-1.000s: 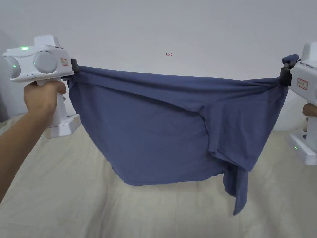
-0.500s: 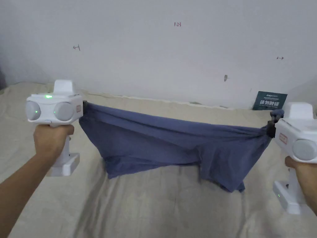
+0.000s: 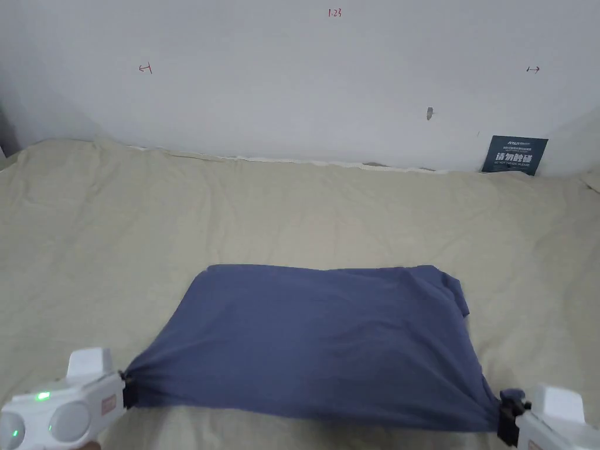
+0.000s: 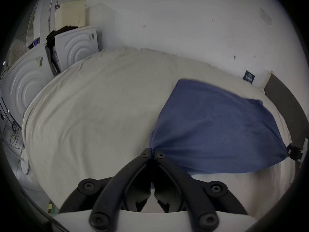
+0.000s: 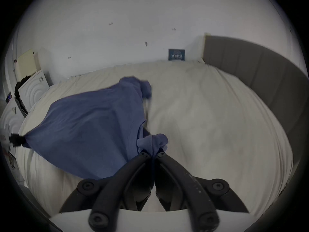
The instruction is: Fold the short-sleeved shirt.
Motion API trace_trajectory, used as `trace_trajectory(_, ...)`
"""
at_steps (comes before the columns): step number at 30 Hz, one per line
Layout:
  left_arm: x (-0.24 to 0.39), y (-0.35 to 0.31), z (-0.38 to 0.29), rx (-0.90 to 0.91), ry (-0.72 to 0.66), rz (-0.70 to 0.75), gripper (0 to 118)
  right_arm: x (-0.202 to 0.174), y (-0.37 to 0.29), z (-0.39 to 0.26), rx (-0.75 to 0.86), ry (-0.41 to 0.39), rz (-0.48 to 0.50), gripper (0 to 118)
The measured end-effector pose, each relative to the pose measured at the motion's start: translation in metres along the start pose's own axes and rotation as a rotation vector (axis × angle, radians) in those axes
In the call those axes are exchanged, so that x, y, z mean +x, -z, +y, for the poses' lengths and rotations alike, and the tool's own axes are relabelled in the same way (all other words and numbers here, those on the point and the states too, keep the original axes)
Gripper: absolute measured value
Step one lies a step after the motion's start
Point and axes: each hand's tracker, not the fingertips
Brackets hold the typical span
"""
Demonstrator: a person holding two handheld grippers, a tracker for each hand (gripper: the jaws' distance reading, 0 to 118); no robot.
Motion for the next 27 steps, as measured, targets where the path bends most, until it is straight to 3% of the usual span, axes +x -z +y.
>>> trace_trajectory(7,-0.044,-0.034,-0.083,-0.143,0.020,0.040,2,0.016,-0.054,-0.086,-0.059,0.046,-0.004,5)
trace_trajectory(10,-0.053,-0.046,-0.107,-0.205,0.032,0.056,2,0.014,-0.067,-0.114,-0.167,0.009,-0.027,5)
trace_trajectory(17,-0.051,-0.056,-0.110,-0.233,0.046,0.075,3,0.016,-0.073,-0.137,-0.192,0.018,-0.032,7)
trace_trajectory(18,-0.054,-0.054,-0.109,-0.232,0.052,0.077,13,0.016,-0.072,-0.131,-0.199,0.028,-0.034,16)
trace_trajectory(19,-0.053,-0.054,-0.106,-0.232,0.050,0.074,31,0.016,-0.073,-0.127,-0.200,0.036,-0.038,26)
trace_trajectory(20,-0.052,-0.057,-0.102,-0.227,0.036,0.069,61,0.006,-0.083,-0.117,-0.183,0.038,-0.044,42)
trace_trajectory(21,-0.050,-0.062,-0.095,-0.193,-0.015,0.052,98,0.004,-0.089,-0.107,-0.140,0.041,-0.050,71)
trace_trajectory(22,-0.043,-0.072,-0.084,-0.151,-0.054,0.024,98,0.001,-0.096,-0.097,-0.089,0.050,-0.043,71)
trace_trajectory(23,-0.038,-0.078,-0.076,-0.106,-0.090,-0.006,106,-0.002,-0.103,-0.086,-0.044,0.059,-0.039,78)
trace_trajectory(24,-0.031,-0.087,-0.065,-0.042,-0.114,-0.030,115,-0.005,-0.111,-0.073,0.009,0.065,-0.036,92)
trace_trajectory(25,-0.024,-0.099,-0.054,0.039,-0.125,-0.053,118,-0.010,-0.121,-0.060,0.075,0.069,-0.032,111)
trace_trajectory(27,-0.012,-0.118,-0.034,0.174,-0.112,-0.119,115,-0.018,-0.145,-0.037,0.218,0.069,-0.018,118)
